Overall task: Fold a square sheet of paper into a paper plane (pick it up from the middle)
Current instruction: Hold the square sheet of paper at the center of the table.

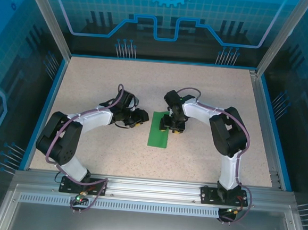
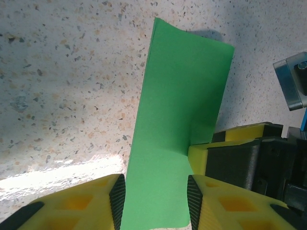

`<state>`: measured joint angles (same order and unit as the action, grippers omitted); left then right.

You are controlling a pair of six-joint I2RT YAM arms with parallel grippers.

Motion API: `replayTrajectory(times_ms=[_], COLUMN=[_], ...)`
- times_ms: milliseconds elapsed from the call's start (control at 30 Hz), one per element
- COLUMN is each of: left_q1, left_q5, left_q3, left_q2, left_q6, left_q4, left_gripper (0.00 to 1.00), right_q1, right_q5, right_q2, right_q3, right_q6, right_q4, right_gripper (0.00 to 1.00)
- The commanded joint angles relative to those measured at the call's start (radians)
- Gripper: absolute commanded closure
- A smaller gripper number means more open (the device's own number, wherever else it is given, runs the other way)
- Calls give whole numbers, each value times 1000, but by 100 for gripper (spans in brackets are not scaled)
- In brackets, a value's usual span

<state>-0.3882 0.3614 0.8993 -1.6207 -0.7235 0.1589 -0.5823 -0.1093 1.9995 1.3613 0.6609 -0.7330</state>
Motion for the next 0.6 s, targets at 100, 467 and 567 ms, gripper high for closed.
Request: replayTrajectory(times_ms=[100,467,567], left_q1=[4,1,-10], left_q5=[31,60,74], left_q3=[-8,-2,4], left_q2=[-10,-29,-48], left_q6=[10,-6,-18], left_q4=[-10,-30,-46], left_gripper=[58,72,82], right_q1=[-17,-16,-17], right_q5=[12,19,20], right_q2=[92,93,93], right_q3=[-23,-37,-40], right_q6=[-2,22,19], right_q4=[26,38,37], right_gripper=[39,39,39])
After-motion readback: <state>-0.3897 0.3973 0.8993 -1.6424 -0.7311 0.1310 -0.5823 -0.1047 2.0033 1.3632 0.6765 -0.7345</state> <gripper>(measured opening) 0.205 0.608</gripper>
